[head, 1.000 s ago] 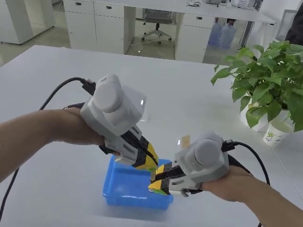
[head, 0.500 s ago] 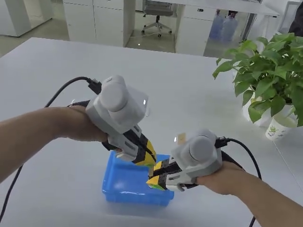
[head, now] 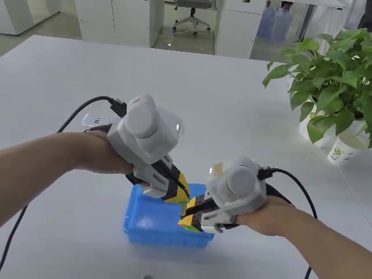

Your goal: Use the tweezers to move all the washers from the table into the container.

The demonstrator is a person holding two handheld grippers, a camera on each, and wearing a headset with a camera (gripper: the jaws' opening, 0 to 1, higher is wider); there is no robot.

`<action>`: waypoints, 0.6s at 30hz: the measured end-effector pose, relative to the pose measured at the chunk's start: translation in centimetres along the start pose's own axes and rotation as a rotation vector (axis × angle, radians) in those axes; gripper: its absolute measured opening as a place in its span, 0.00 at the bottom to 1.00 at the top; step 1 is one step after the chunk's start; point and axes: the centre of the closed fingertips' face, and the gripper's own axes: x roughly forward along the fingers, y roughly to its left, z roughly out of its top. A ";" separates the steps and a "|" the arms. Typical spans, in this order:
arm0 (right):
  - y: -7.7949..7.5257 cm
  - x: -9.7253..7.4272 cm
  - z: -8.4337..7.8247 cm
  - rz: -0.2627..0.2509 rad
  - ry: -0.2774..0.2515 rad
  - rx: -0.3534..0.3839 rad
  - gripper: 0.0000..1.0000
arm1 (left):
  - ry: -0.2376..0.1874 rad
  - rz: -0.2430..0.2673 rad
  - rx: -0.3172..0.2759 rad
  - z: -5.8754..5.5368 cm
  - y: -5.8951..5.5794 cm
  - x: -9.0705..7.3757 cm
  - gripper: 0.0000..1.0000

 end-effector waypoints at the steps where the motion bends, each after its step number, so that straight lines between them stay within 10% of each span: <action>1: 0.0 0.1 -0.1 0.002 0.002 0.001 0.11 | 0.000 -0.001 -0.003 -0.1 0.0 0.1 0.06; 18: 0.0 0.9 -1.0 0.023 0.021 -0.001 0.12 | 0.014 -0.009 -0.006 -1.0 0.2 1.0 0.06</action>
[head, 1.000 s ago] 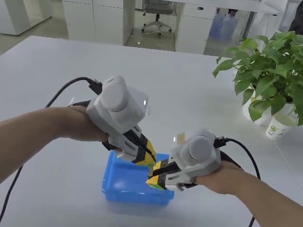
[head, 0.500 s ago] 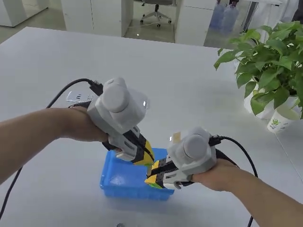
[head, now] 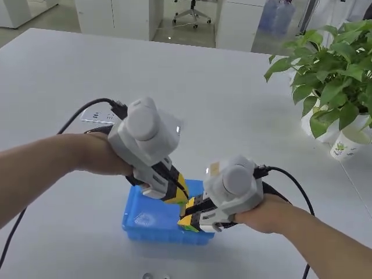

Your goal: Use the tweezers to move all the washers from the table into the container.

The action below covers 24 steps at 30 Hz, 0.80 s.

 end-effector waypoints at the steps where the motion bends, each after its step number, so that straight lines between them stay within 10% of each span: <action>1: 0.0 0.0 0.0 0.000 0.001 0.000 0.12 | 0.000 0.001 0.000 0.0 0.0 0.0 0.06; 24: 0.1 -1.4 1.3 -0.024 -0.014 -0.017 0.12 | -0.001 0.014 0.017 1.4 -0.4 -1.4 0.06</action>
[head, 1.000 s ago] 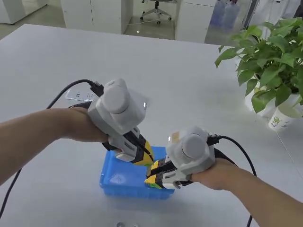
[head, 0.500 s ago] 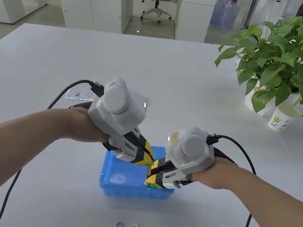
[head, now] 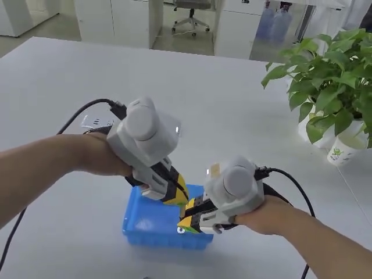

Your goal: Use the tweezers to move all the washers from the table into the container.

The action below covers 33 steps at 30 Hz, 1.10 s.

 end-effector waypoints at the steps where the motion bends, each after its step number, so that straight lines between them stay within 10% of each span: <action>1: 0.0 -0.1 0.1 -0.002 -0.002 -0.001 0.12 | 0.000 0.001 0.001 0.1 0.0 -0.2 0.06; 33: 3.5 -2.7 2.8 -0.037 -0.042 -0.024 0.12 | 0.000 0.023 0.014 2.5 -3.9 -2.9 0.05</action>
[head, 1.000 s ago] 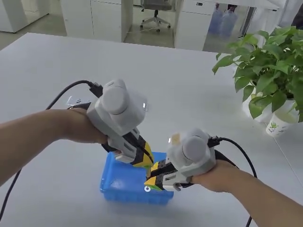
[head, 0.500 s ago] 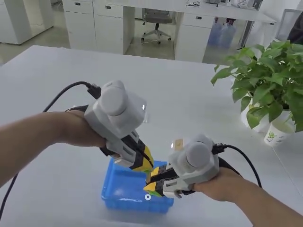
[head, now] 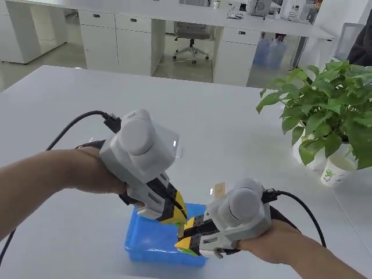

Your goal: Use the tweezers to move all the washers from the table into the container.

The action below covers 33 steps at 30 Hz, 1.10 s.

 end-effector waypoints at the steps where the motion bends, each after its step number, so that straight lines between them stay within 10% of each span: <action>1: 0.2 0.0 0.0 0.001 0.001 0.000 0.12 | 0.000 0.000 0.000 -0.1 -0.2 0.0 0.05; 33: 4.5 1.8 -1.4 0.029 0.005 0.009 0.12 | 0.019 -0.020 -0.005 -2.0 -4.1 1.5 0.05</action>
